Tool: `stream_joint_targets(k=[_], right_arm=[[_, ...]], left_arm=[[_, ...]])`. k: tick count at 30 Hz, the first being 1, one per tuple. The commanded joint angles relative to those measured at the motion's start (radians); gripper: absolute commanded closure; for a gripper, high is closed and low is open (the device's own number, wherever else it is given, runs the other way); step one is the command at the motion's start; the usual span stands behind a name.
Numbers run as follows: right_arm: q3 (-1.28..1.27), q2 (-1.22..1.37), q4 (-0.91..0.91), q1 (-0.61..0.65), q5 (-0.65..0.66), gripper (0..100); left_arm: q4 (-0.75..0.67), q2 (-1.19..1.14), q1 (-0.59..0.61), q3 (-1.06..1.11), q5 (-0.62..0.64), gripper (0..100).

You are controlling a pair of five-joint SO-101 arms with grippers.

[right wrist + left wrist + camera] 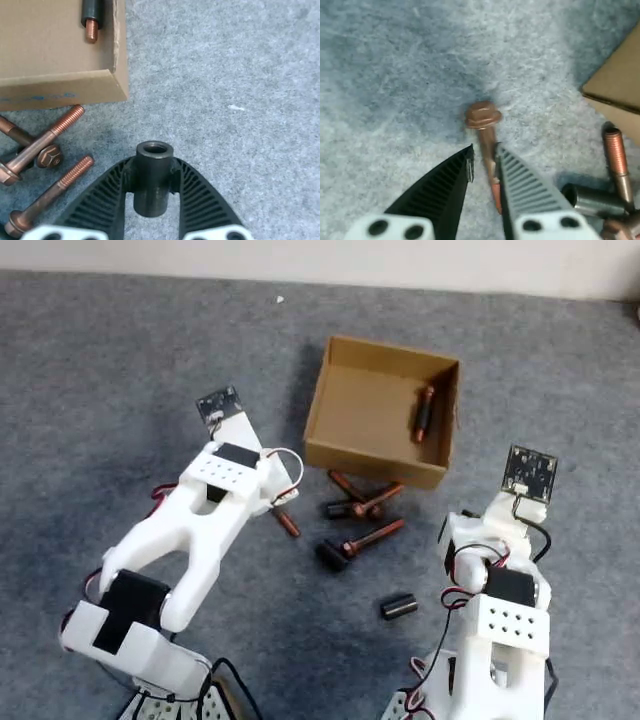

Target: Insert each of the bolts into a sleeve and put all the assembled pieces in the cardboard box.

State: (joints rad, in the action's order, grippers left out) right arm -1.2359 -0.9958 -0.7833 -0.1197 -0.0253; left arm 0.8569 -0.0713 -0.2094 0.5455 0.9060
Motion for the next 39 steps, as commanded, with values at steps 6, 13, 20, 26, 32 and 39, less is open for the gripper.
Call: stream_joint_targets(k=[6,13,20,26,32,39], right_arm=[[0.002,-0.025,0.036,-0.005,-0.002,99.2],[0.002,-0.025,0.036,-0.005,-0.002,99.2],[0.002,-0.025,0.036,-0.005,-0.002,99.2],[0.002,-0.025,0.036,-0.005,-0.002,99.2],[0.002,-0.025,0.036,-0.005,0.0,99.2],[0.002,-0.025,0.036,-0.005,0.0,99.2]], left_arm=[[-0.003,0.004,-0.008,-0.022,0.005,99],[-0.002,0.007,-0.002,-0.025,0.0,99],[-0.008,-0.002,-0.001,-0.03,0.0,99],[-0.002,-0.002,0.05,-0.073,0.0,99],[0.012,0.007,0.045,-0.074,0.0,95],[0.215,0.005,0.045,-0.186,0.0,79]])
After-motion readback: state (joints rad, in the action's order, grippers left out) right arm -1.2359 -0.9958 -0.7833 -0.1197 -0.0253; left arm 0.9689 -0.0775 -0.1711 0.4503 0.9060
